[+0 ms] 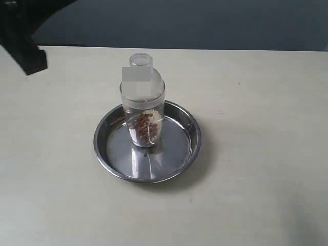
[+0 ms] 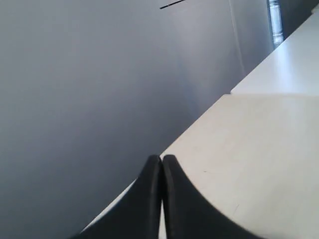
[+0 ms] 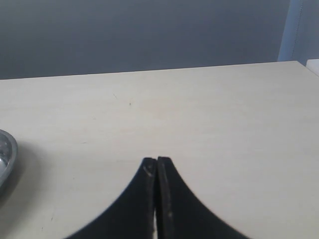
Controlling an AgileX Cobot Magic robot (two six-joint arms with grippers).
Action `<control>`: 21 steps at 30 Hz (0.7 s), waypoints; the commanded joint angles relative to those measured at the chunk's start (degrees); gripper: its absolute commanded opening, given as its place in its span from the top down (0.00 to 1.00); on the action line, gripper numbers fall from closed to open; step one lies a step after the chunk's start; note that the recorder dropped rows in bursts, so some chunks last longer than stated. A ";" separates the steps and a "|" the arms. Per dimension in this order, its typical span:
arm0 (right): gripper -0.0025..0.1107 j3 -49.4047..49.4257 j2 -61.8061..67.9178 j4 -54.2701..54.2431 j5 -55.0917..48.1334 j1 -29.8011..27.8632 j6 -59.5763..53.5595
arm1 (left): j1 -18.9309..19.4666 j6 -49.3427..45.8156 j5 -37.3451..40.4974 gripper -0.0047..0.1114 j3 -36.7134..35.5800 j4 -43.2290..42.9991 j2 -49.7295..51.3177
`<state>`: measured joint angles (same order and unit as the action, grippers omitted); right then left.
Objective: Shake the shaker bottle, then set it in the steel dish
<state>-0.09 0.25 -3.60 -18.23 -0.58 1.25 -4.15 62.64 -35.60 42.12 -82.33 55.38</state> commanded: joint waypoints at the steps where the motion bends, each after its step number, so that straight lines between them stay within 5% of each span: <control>1: 0.99 0.09 -0.25 0.05 0.65 0.08 -0.11 | 0.18 25.52 8.63 0.96 -1.11 -17.62 -13.54; 9: 0.99 0.09 -0.25 0.05 0.65 0.08 -0.11 | 0.18 41.04 17.40 0.96 -12.99 -17.62 -31.66; 21: 0.99 0.09 -0.25 0.05 0.65 0.08 -0.11 | -0.37 41.76 28.26 0.96 -23.90 -17.62 -38.01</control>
<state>-0.09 0.25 -3.60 -18.23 -0.58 1.25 -4.02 103.92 -10.42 19.79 -100.02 17.81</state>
